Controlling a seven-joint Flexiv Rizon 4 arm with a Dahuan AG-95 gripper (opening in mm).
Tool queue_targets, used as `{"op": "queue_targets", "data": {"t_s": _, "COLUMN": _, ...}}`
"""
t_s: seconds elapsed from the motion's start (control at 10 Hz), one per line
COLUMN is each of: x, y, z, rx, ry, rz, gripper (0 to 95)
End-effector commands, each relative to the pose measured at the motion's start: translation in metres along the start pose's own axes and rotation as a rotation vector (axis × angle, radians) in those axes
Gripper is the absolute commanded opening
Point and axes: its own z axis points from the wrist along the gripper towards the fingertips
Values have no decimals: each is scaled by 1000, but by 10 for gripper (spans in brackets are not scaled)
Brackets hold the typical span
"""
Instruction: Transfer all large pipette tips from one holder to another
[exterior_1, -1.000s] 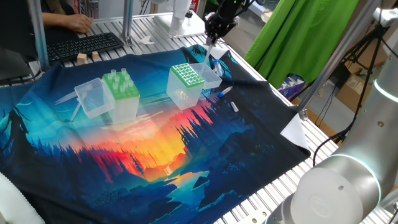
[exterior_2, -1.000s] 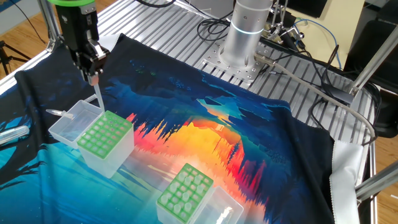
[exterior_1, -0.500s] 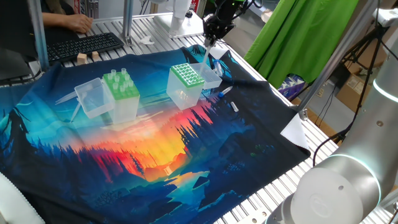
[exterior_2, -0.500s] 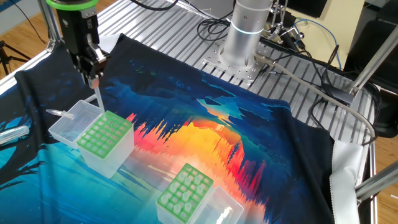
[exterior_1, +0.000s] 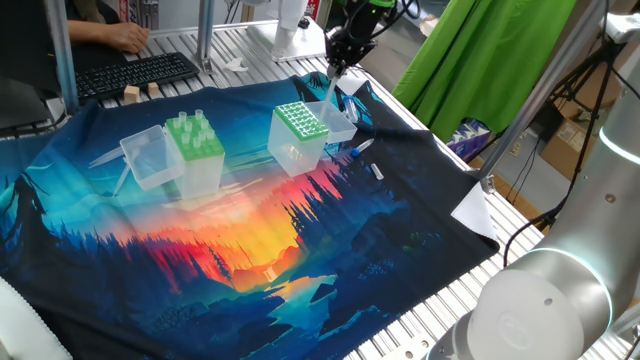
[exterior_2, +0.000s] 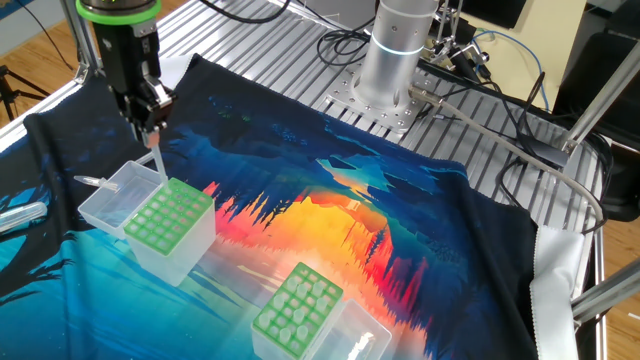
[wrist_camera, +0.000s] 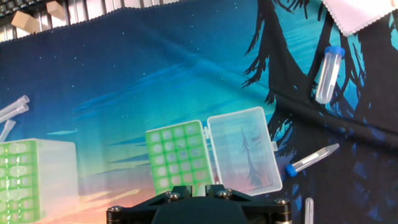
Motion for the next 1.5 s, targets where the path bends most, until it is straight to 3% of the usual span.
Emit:
{"op": "queue_targets", "data": {"t_s": 0.1, "x": -1, "y": -1, "z": 3, "rx": 3, "ry": -3, "rz": 0, "gripper": 0}}
{"op": "queue_targets", "data": {"t_s": 0.3, "x": -1, "y": 0, "z": 7, "rx": 3, "ry": -10, "rz": 1, "gripper": 0}}
{"op": "queue_targets", "data": {"t_s": 0.6, "x": -1, "y": 1, "z": 10, "rx": 8, "ry": 5, "rz": 27, "gripper": 0}}
{"op": "queue_targets", "data": {"t_s": 0.7, "x": -1, "y": 1, "z": 10, "rx": 8, "ry": 8, "rz": 34, "gripper": 190}}
{"op": "queue_targets", "data": {"t_s": 1.2, "x": 0, "y": 3, "z": 10, "rx": 10, "ry": 19, "rz": 52, "gripper": 190}}
{"op": "queue_targets", "data": {"t_s": 1.3, "x": 1, "y": 6, "z": 9, "rx": 4, "ry": 26, "rz": 70, "gripper": 0}}
{"op": "queue_targets", "data": {"t_s": 1.5, "x": 5, "y": 25, "z": 3, "rx": 2, "ry": 42, "rz": 118, "gripper": 0}}
